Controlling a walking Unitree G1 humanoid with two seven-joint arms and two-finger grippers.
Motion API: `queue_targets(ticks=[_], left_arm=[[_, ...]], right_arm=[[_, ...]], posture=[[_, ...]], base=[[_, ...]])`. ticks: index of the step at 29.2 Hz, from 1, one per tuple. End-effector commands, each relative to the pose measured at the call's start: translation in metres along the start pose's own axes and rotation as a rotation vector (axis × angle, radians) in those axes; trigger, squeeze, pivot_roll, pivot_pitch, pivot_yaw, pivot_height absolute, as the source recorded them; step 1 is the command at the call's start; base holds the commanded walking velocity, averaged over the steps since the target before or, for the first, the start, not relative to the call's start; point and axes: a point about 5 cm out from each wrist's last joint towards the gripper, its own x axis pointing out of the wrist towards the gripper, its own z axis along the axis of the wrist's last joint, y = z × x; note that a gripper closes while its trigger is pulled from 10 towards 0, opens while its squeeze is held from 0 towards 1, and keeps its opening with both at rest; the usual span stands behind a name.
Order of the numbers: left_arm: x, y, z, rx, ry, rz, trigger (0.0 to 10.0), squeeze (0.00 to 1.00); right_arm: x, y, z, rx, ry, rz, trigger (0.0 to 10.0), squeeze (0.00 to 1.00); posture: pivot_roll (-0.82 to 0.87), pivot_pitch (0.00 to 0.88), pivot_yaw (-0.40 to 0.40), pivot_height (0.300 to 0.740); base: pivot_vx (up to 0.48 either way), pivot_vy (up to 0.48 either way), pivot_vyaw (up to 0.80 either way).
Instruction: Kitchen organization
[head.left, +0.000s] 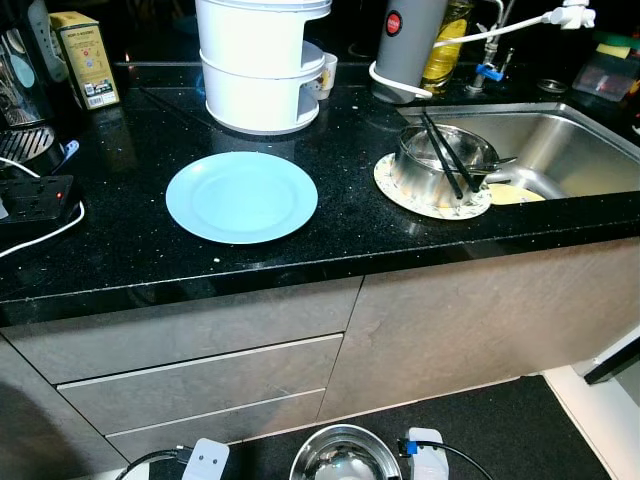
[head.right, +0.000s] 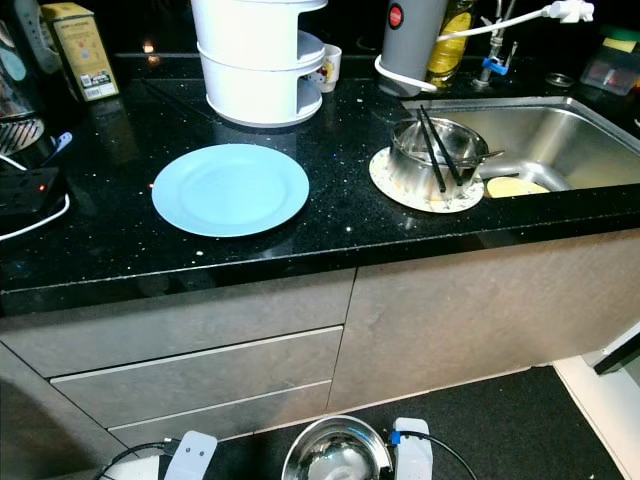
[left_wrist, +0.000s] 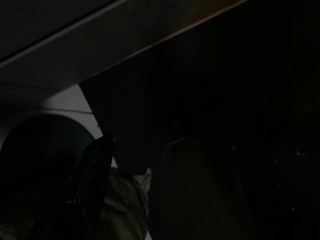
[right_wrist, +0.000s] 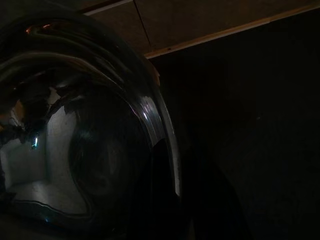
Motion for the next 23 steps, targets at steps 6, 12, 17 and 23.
queue_targets(ticks=[6,12,17,23], left_arm=[[-0.001,0.000,-0.005,0.019,0.031,-0.015,10.0,0.00],[0.000,0.006,-0.002,0.044,0.019,0.006,10.0,0.00],[0.000,0.010,0.003,0.016,-0.006,0.039,10.0,0.00],[0.002,0.006,0.007,-0.007,-0.021,0.033,10.0,0.00]], right_arm=[[-0.005,-0.002,-0.015,-0.027,0.050,0.009,10.0,0.00],[-0.004,0.000,-0.015,-0.035,0.059,-0.001,10.0,0.00],[-0.003,-0.001,-0.013,0.003,0.040,-0.020,10.0,0.00],[-0.004,-0.009,-0.012,0.039,0.042,-0.051,10.0,0.00]], posture=[[0.00,0.199,-0.069,0.740],[0.02,0.182,-0.061,0.740],[0.00,0.172,-0.045,0.740],[0.00,0.143,-0.058,0.740]], base=[[0.000,0.000,0.00],[0.000,0.000,0.80],[0.000,0.000,0.74],[0.000,0.000,0.00]])
